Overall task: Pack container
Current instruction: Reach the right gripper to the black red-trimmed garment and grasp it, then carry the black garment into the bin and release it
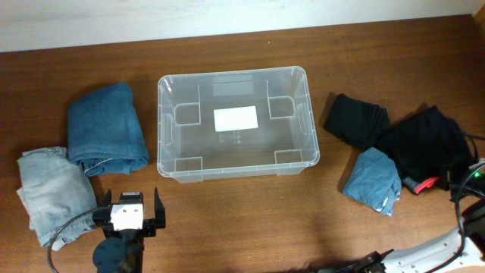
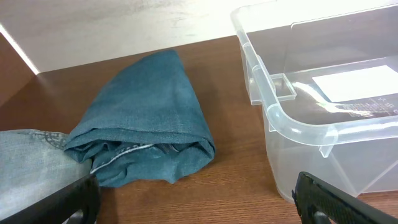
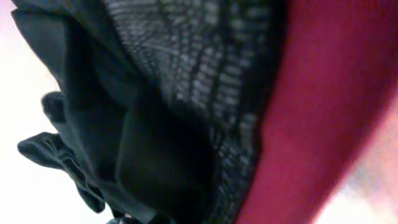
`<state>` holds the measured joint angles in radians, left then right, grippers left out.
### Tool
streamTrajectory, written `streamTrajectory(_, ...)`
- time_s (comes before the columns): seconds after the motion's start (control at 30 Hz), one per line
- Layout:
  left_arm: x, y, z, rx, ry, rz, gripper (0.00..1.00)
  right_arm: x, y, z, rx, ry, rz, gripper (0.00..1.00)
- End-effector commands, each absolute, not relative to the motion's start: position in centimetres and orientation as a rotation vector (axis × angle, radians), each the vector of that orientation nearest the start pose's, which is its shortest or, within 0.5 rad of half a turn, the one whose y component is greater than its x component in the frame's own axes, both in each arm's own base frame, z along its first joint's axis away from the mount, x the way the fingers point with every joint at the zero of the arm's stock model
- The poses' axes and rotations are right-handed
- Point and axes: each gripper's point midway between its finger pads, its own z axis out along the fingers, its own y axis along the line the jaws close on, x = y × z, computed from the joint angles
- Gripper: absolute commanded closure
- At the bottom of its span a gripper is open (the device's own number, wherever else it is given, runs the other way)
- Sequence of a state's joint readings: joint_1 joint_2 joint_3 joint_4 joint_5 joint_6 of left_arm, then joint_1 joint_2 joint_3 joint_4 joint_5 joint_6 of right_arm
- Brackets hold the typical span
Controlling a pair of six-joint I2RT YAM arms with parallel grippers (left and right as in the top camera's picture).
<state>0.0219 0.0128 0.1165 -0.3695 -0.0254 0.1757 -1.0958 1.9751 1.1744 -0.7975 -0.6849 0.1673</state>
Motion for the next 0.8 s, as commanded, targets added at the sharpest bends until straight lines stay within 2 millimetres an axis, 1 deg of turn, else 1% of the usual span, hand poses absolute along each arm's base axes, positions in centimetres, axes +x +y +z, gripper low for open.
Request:
streamTrajectory(0.0, 23.1, 0.8, 13.7, 0.126, 1.83, 0.155, 0.01, 25.6, -25.1, 9.0, 1.438, 2.158, 0.687, 0.96)
streamTrajectory(0.03, 23.1, 0.8, 13.7, 0.126, 1.83, 0.155, 0.01, 26.3, -24.7, 11.3, 1.366, 2.13, 0.68, 0.96)
streamTrajectory(0.07, 23.1, 0.8, 13.7, 0.126, 1.83, 0.155, 0.01, 26.9, -23.9, 14.4, 1.276, 2.095, 0.665, 0.96)
streamTrajectory(0.1, 23.1, 0.8, 13.7, 0.126, 1.83, 0.155, 0.01, 27.4, -23.1, 16.8, 1.212, 2.07, 0.652, 0.96)
streamTrajectory(0.13, 23.1, 0.8, 13.7, 0.126, 1.83, 0.155, 0.01, 27.9, -21.8, 19.8, 1.126, 2.041, 0.636, 0.96)
streamTrajectory(0.2, 23.1, 0.8, 13.7, 0.126, 1.83, 0.155, 0.0, 28.5, -18.9, 23.9, 0.996, 2.011, 0.618, 0.96)
streamTrajectory(0.23, 23.1, 0.8, 13.7, 0.126, 1.83, 0.155, 0.01, 28.9, -16.2, 26.6, 0.88, 2.0, 0.615, 0.96)
streamTrajectory(0.27, 23.1, 0.8, 13.7, 0.126, 1.83, 0.155, 0.01, 29.1, -13.9, 28.4, 0.789, 1.996, 0.622, 0.96)
streamTrajectory(0.3, 23.1, 0.8, 13.7, 0.126, 1.83, 0.155, 0.01, 29.2, -11.9, 29.6, 0.727, 1.992, 0.635, 0.96)
streamTrajectory(0.4, 23.1, 0.8, 13.7, 0.126, 1.83, 0.155, 0.01, 29.7, -3.9, 33.5, 0.464, 1.979, 0.739, 0.96)
streamTrajectory(0.43, 23.1, 0.8, 13.7, 0.126, 1.83, 0.155, 0.01, 29.8, -2.6, 34.1, 0.419, 1.971, 0.762, 0.96)
streamTrajectory(0.47, 23.1, 0.8, 13.7, 0.126, 1.83, 0.155, 0.0, 30.2, 1.2, 36.0, 0.261, 1.942, 0.831, 0.96)
streamTrajectory(0.53, 23.1, 0.8, 13.7, 0.126, 1.83, 0.155, 0.01, 30.5, 5.5, 37.6, 0.068, 1.903, 0.899, 0.96)
streamTrajectory(0.57, 23.1, 0.8, 13.7, 0.126, 1.831, 0.155, 0.01, 30.7, 8.3, 38.4, -0.05, 1.877, 0.946, 0.96)
streamTrajectory(0.6, 23.1, 0.8, 13.7, 0.126, 1.83, 0.155, 0.01, 30.9, 9.8, 38.7, -0.109, 1.863, 0.972, 0.96)
streamTrajectory(0.63, 23.1, 0.8, 13.7, 0.126, 1.83, 0.155, 0.01, 31.2, 12.2, 39.0, -0.192, 1.845, 1.014, 0.96)
streamTrajectory(0.67, 23.1, 0.8, 13.7, 0.126, 1.83, 0.155, 0.01, 31.5, 14.4, 38.9, -0.256, 1.836, 1.05, 0.96)
streamTrajectory(0.7, 23.1, 0.8, 13.7, 0.126, 1.83, 0.155, 0.01, 32.2, 17.7, 38.2, -0.341, 1.833, 1.101, 0.96)
streamTrajectory(0.77, 23.1, 0.8, 13.7, 0.126, 1.83, 0.155, 0.01, 33.7, 22.5, 35.9, -0.443, 1.848, 1.174, 0.96)
